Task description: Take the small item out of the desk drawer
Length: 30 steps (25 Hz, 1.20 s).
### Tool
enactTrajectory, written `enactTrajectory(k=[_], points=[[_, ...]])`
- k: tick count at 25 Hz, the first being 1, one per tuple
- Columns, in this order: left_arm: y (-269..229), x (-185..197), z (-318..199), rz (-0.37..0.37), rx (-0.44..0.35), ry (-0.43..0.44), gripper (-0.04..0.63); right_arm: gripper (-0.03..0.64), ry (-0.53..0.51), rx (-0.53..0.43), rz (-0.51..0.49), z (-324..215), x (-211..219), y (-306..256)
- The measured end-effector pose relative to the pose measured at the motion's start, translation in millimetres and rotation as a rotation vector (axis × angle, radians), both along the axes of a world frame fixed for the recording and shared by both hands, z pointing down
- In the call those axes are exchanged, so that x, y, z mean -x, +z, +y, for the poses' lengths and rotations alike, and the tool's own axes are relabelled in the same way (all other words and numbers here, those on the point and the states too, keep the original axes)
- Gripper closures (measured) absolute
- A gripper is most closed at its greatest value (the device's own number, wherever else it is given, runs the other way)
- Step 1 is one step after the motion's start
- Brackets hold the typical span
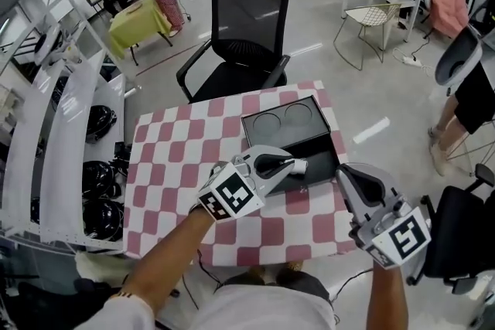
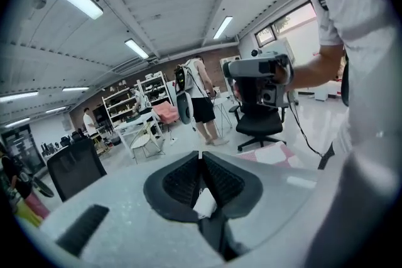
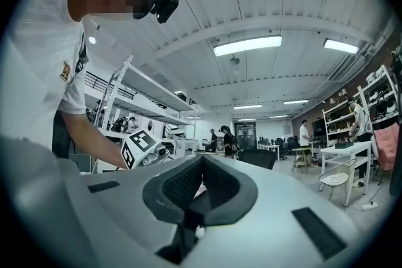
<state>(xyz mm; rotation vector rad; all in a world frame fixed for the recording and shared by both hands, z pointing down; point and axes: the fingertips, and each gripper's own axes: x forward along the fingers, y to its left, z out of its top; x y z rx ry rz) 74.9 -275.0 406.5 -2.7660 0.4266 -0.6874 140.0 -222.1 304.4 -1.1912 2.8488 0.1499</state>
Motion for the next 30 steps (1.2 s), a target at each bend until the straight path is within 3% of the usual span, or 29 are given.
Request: enactTrajectory(k=[7,10,18,30], points=[[51,-14,-19,-0.197,0.046,0.019,0.575,0.604,-0.042,0.016,-0.013,-16,-17,13],[69,-18,-22,-0.271,0.061,0.036,0.484,0.604,-0.052,0.028,-0.012,-19,-22,18],[113,-24,-26,-0.547,0.033,0.145,0.423,0.604,-0.045,0.057,-0.021,-26,-33,30],[160,-30,-34,-0.753,0.029,0.222,0.391,0.604,0.0,0.077,-0.032,-28,-40,37]])
